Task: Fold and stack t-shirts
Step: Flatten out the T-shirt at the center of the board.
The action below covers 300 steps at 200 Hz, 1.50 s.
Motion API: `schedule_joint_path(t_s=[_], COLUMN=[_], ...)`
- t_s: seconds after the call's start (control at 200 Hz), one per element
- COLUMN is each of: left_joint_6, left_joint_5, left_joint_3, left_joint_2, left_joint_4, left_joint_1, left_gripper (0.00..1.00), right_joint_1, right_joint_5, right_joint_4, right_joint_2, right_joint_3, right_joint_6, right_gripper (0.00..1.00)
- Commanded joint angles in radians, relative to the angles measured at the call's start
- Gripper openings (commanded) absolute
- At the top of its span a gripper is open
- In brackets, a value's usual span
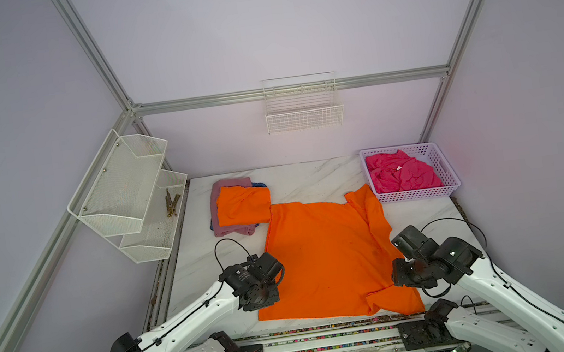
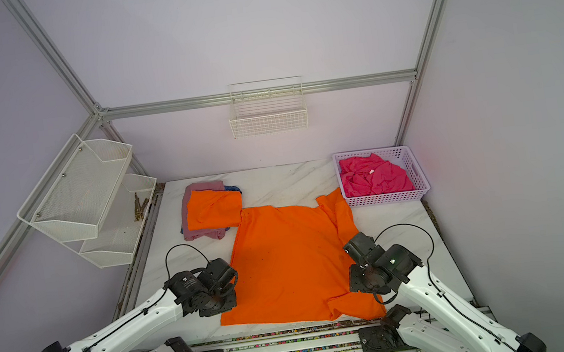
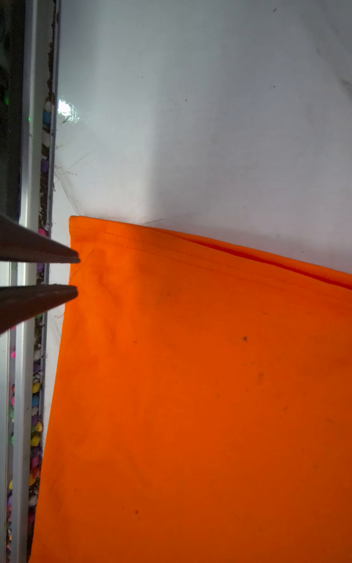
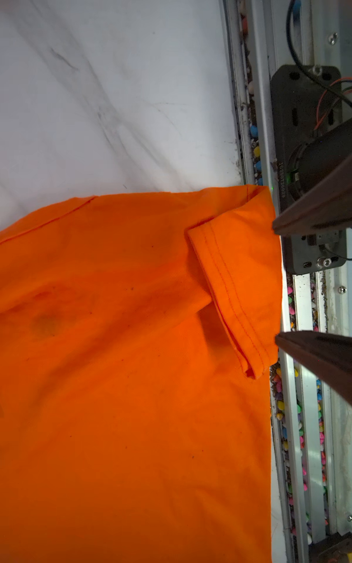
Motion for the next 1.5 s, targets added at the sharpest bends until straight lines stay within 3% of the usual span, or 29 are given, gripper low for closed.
schedule_joint_path(t_s=[0.0, 0.17, 0.405, 0.54, 0.75, 0.9, 1.02, 1.12, 1.2, 1.43, 1.495], left_joint_6=[-0.013, -0.007, -0.018, 0.029, 0.141, 0.212, 0.253, 0.268, 0.278, 0.309, 0.307], left_joint_5=[-0.033, -0.016, 0.019, 0.067, 0.046, 0.072, 0.085, 0.067, 0.062, 0.074, 0.081], left_joint_3=[0.000, 0.015, -0.029, -0.037, 0.009, 0.047, 0.054, 0.053, 0.043, 0.115, 0.134], left_joint_2=[0.006, 0.044, 0.053, 0.099, 0.101, 0.173, 0.210, 0.203, 0.194, 0.369, 0.407], left_joint_4=[-0.003, -0.022, 0.072, 0.168, 0.238, 0.263, 0.296, 0.317, 0.355, 0.336, 0.339], left_joint_1=[0.003, 0.003, 0.003, 0.002, -0.003, -0.003, -0.003, -0.003, -0.003, -0.004, -0.003], left_gripper=[0.18, 0.18, 0.20, 0.18, 0.21, 0.21, 0.20, 0.21, 0.23, 0.22, 0.20], right_joint_1=[0.019, 0.040, 0.042, 0.045, 0.048, 0.050, 0.090, 0.110, 0.109, 0.107, 0.109], right_joint_5=[0.056, 0.140, 0.147, 0.209, 0.302, 0.261, 0.281, 0.291, 0.300, 0.274, 0.248], right_joint_4=[-0.001, -0.054, -0.043, -0.072, -0.145, -0.109, 0.016, 0.201, 0.260, 0.307, 0.310], right_joint_2=[0.020, 0.215, 0.226, 0.153, 0.066, 0.108, 0.030, -0.124, -0.153, 0.046, 0.142], right_joint_3=[-0.004, 0.105, 0.101, 0.129, 0.179, 0.132, 0.079, 0.052, 0.032, -0.016, -0.002], right_joint_6=[0.082, 0.032, 0.110, 0.225, 0.308, 0.291, 0.290, 0.213, 0.161, 0.171, 0.170], right_gripper=[0.56, 0.58, 0.59, 0.58, 0.59, 0.60, 0.57, 0.58, 0.60, 0.63, 0.58])
